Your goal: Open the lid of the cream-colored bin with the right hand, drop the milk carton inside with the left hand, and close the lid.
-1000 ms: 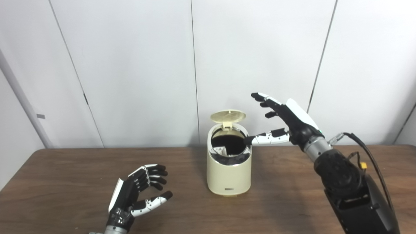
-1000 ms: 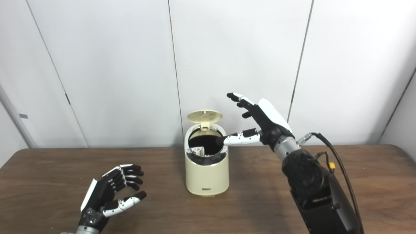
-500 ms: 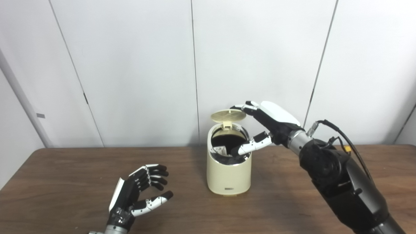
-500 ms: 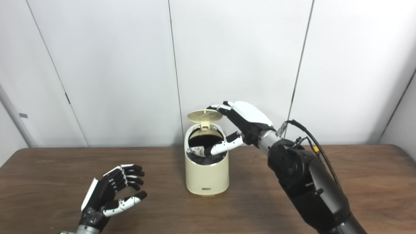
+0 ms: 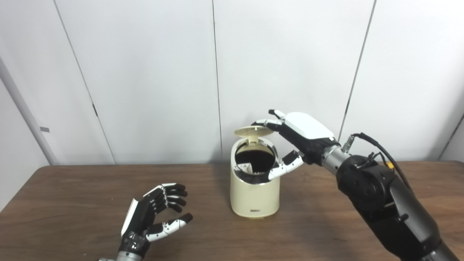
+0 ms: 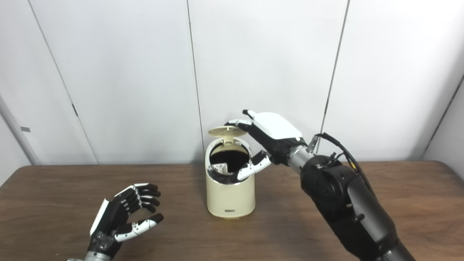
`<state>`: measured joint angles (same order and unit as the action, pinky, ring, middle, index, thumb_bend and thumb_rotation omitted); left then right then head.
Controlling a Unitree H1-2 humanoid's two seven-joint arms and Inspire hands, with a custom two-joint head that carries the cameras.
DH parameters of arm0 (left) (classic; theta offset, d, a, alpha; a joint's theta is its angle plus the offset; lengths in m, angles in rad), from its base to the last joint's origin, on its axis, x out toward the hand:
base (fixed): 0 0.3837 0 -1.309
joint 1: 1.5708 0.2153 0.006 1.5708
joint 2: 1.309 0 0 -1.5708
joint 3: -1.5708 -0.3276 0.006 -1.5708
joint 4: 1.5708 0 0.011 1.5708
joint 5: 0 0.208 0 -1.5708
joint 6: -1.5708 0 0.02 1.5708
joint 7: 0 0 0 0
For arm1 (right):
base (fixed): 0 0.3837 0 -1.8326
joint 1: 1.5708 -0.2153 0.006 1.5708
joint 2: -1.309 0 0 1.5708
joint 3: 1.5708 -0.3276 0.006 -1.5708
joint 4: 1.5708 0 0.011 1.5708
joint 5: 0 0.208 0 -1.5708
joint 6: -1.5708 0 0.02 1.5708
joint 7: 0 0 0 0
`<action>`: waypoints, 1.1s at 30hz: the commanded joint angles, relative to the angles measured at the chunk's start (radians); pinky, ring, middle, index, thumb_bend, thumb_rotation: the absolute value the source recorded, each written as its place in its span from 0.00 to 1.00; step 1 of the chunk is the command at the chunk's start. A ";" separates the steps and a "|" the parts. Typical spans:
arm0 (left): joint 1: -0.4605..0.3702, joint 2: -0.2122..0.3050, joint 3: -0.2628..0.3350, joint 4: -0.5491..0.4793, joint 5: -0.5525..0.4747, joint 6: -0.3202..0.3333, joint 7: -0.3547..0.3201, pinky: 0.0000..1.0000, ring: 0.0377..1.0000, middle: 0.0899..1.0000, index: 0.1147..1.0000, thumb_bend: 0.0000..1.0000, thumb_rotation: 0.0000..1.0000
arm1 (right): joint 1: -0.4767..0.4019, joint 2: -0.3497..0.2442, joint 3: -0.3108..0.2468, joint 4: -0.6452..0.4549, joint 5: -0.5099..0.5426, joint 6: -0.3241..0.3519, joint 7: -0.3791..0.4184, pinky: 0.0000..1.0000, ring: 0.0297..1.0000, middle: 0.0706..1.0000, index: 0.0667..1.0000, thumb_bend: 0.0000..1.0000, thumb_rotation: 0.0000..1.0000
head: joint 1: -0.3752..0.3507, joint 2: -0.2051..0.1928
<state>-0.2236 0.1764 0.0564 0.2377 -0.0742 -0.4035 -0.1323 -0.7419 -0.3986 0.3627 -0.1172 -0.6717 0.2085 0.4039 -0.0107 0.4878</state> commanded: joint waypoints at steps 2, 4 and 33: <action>-0.002 -0.007 -0.001 0.022 -0.006 -0.032 0.002 0.50 0.56 0.61 0.64 0.68 0.00 | -0.024 -0.027 -0.027 -0.044 -0.001 -0.036 0.001 1.00 1.00 0.85 0.85 0.82 0.39 | 0.001 0.003; -0.002 -0.008 0.000 0.023 -0.011 -0.031 0.000 0.50 0.55 0.61 0.64 0.68 0.00 | -0.019 -0.028 -0.031 -0.054 -0.003 -0.039 0.007 1.00 1.00 0.85 0.85 0.82 0.39 | 0.003 0.005; 0.015 -0.010 0.005 -0.019 -0.008 0.017 0.005 0.50 0.55 0.60 0.64 0.69 0.00 | 0.053 -0.028 -0.038 -0.146 -0.011 -0.049 0.098 0.97 1.00 0.82 0.83 0.81 0.34 | 0.016 0.035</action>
<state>-0.2197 0.1721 0.0626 0.2292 -0.0751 -0.3828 -0.1309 -0.6611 -0.4199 0.3460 -0.2379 -0.6897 0.1796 0.5123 0.0046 0.5215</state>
